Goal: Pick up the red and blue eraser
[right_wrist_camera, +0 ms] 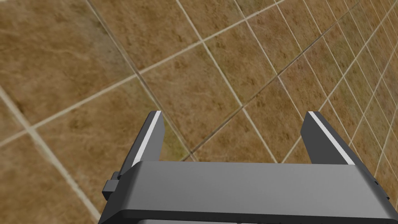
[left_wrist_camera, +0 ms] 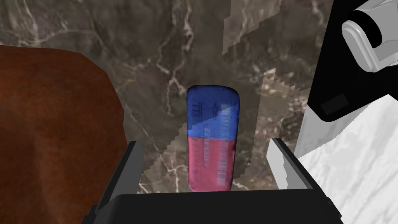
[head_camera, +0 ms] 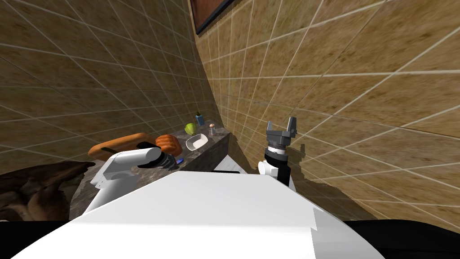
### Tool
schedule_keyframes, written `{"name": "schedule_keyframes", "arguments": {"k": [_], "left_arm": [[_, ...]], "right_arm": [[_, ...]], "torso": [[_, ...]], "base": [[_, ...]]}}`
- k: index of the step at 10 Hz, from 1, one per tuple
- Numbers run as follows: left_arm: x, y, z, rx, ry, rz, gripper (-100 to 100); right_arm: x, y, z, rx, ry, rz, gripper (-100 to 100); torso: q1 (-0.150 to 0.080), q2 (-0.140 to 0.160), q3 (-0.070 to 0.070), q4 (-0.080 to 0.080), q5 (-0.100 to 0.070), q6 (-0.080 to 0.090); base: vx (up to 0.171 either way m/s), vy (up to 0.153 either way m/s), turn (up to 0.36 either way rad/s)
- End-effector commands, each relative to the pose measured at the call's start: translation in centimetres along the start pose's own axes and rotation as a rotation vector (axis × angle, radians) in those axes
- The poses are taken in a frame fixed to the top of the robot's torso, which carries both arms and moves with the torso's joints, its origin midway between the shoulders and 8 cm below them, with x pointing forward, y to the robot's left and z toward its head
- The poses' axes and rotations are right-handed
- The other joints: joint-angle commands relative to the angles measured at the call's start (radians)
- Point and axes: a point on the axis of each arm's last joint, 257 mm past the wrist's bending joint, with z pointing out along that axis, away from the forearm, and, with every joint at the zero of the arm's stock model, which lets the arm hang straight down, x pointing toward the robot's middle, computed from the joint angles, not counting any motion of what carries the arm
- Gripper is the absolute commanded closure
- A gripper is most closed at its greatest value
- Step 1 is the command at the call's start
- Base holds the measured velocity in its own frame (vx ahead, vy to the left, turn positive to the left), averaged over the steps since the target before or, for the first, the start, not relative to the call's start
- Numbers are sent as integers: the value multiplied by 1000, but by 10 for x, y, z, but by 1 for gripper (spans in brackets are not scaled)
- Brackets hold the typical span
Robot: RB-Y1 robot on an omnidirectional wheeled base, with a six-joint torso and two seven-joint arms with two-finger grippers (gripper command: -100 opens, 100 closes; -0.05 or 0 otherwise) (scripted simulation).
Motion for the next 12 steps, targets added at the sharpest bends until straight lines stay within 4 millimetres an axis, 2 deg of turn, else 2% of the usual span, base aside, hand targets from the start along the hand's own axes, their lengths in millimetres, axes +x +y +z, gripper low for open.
{"name": "schedule_keyframes", "arguments": {"k": [1, 2, 3, 7, 8, 9, 11, 12], "left_arm": [[0, -2, 9, 2, 1, 1, -100], [-1, -1, 5, 0, 0, 0, -100], [-1, -1, 6, 2, 1, 1, 100], [-1, -1, 6, 1, 1, 1, 100], [-1, -1, 6, 2, 1, 1, 0], [1, 0, -4, 1, 1, 1, 100], [1, 2, -14, 1, 0, 3, 100], [1, 2, -10, 3, 2, 3, 100]], "right_arm": [[0, 0, 0, 0, 0, 0, 0], [0, 0, 0, 0, 0, 0, 0], [0, 0, 0, 0, 0, 0, 0], [0, 0, 0, 0, 0, 0, 0], [0, 0, 0, 0, 0, 0, 0], [0, 0, 0, 0, 0, 0, 0], [0, 0, 0, 0, 0, 0, 0], [0, 0, 0, 0, 0, 0, 0]], "torso": [[0, 0, 0, 0, 0, 0], [0, 0, 0, 0, 0, 0], [0, 0, 0, 0, 0, 0], [1, -1, 0, 0, 0, 0], [1, -1, 0, 0, 0, 0], [1, -1, 0, 0, 0, 0], [2, -1, 0, 0, 0, 0], [2, -1, 0, 0, 0, 0]], "base": [[-5, -9, -3], [0, 0, 0], [0, 0, 0], [0, 0, 0], [0, 0, 0], [3, 8, 8], [6, 13, 6], [3, 6, 2]]}}
